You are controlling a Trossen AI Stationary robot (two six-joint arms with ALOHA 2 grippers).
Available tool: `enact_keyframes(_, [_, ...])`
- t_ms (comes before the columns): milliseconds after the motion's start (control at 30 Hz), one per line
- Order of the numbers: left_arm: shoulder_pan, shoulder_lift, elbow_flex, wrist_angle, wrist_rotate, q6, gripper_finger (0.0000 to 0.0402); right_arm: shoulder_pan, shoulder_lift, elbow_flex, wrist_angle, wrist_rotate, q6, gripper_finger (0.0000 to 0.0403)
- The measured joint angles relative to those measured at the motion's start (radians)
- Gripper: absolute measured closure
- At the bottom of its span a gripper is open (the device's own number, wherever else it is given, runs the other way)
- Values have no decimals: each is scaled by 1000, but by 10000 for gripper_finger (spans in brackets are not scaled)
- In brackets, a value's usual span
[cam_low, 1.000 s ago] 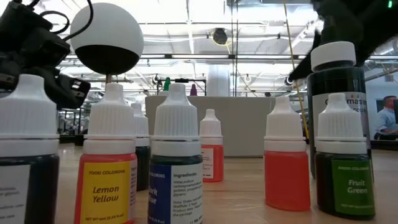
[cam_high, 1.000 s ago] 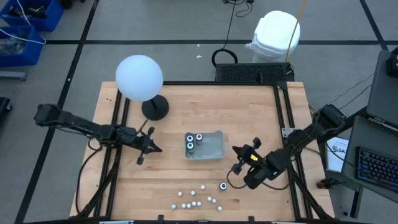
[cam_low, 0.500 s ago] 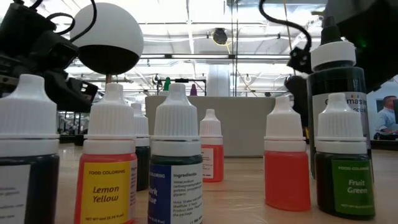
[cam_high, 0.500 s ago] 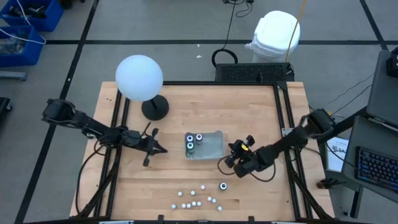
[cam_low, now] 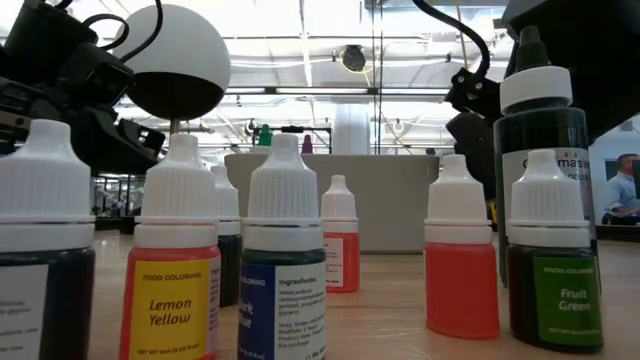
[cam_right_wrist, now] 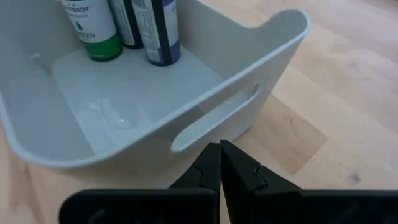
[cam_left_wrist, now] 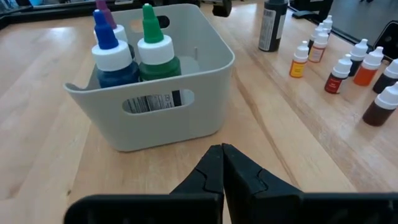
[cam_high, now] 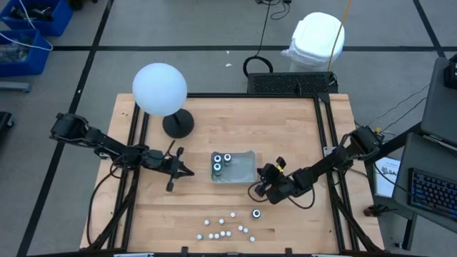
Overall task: Pick & Place food coloring
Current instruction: Adjust the gray bin, then put the large black food coloring bottle into the gray bin
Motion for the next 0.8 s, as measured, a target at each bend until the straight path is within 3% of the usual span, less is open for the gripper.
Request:
enact_keyframes(233, [0, 0, 0, -1, 0, -2, 378, 5, 27, 0, 83, -48, -8, 403])
enact_keyframes(467, [0, -2, 0, 0, 0, -3, 397, 16, 55, 0, 109, -95, -2, 403])
enact_keyframes(667, [0, -2, 0, 11, 1, -3, 377, 26, -9, 0, 3, -111, 1, 403])
enact_keyframes(800, [0, -2, 0, 17, 8, -6, 372, 64, -138, 0, -144, -122, 35, 403])
